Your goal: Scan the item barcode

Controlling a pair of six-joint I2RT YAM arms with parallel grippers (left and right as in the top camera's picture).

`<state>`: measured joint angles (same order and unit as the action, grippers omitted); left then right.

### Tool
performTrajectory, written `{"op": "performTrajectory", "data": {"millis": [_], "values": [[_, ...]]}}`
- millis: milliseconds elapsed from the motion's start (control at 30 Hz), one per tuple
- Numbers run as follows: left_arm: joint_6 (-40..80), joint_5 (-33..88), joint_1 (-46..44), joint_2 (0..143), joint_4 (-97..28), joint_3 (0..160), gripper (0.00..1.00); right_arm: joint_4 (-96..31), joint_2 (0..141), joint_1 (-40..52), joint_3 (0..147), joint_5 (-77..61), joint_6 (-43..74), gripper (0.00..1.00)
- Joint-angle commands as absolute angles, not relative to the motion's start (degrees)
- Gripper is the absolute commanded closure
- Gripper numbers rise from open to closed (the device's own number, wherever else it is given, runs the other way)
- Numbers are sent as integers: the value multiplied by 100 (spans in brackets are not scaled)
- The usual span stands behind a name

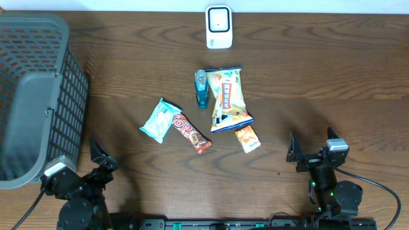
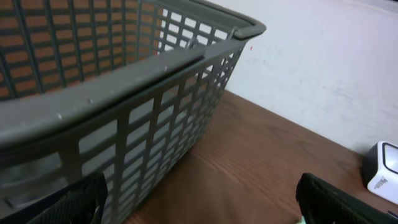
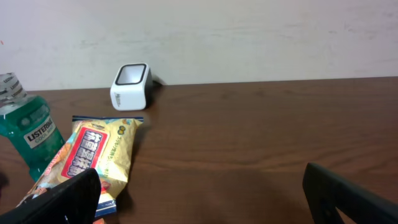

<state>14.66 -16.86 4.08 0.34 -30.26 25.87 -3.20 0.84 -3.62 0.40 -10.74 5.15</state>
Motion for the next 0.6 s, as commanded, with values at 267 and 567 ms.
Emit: {"op": "performTrajectory", "data": {"millis": [267, 567], "values": [[1577, -1737, 416, 19, -3859, 2646, 3, -344, 75, -333, 32, -1107, 464, 1], [1575, -1737, 416, 19, -5835, 2646, 3, -344, 75, -333, 32, -1107, 464, 1]]}}
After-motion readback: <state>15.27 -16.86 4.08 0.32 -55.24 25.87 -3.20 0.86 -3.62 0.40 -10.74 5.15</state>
